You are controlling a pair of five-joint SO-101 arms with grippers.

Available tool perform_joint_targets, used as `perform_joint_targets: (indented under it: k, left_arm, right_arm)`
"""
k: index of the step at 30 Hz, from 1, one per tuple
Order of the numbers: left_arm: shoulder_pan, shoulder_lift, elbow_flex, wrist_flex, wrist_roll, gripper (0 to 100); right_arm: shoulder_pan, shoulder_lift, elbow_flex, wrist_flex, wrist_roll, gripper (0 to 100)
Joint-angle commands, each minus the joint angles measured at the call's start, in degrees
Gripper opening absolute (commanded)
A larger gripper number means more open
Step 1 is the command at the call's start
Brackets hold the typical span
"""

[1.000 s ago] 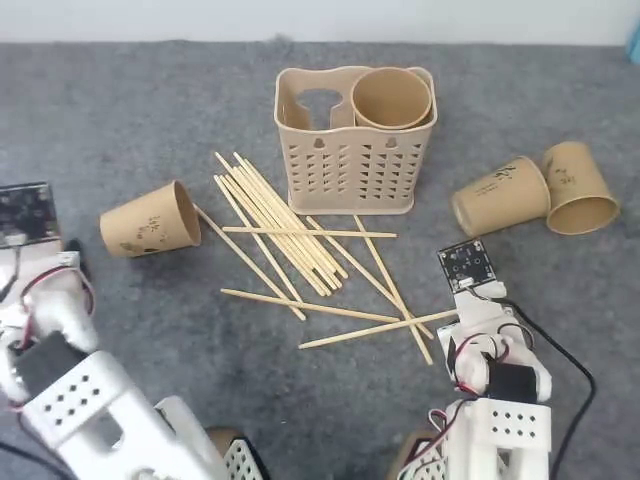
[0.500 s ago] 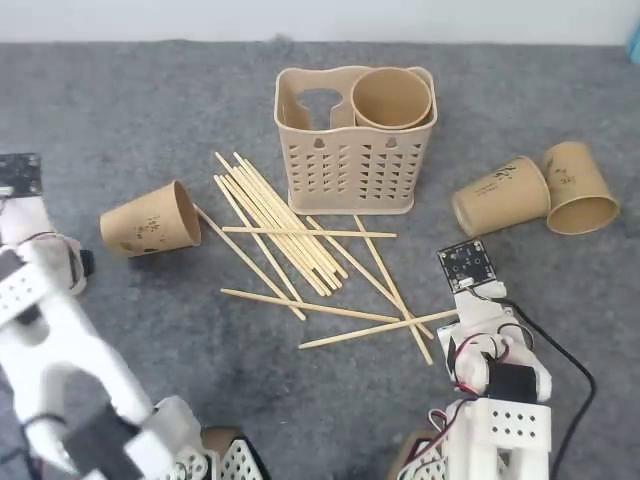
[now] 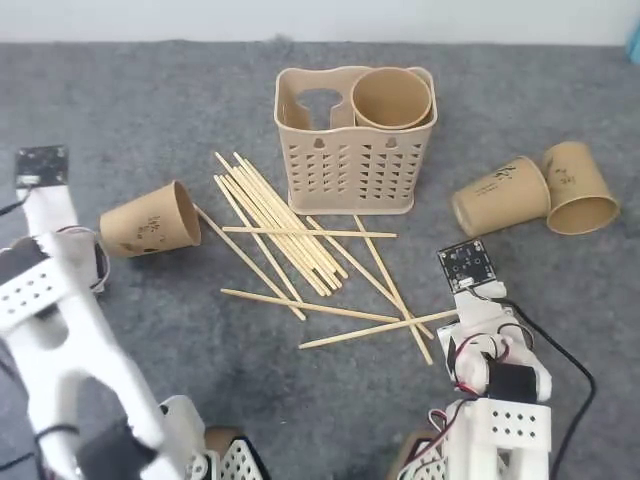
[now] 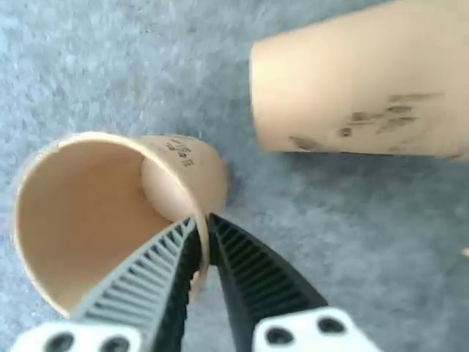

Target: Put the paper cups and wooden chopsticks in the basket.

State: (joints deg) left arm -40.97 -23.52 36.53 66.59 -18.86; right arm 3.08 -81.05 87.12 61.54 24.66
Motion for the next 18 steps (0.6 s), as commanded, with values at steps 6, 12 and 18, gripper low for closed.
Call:
perform_joint_targets:
  k: [6,12,18]
  left_arm:
    - [8.7,-12.2,-18.6,17.1,9.6,1]
    - [18.0,-11.9,-37.2,28.3,16.2,1]
    - [35.1,-11.0,-50.9,31.6,27.3,1]
  right_arm:
    - [0.6,-1.2,0.0,0.1,-0.3,0.8]
    - [0.6,-1.2,0.0,0.1,-0.3,0.8]
    - [0.4,-1.2,0.0,0.0,-0.3,0.8]
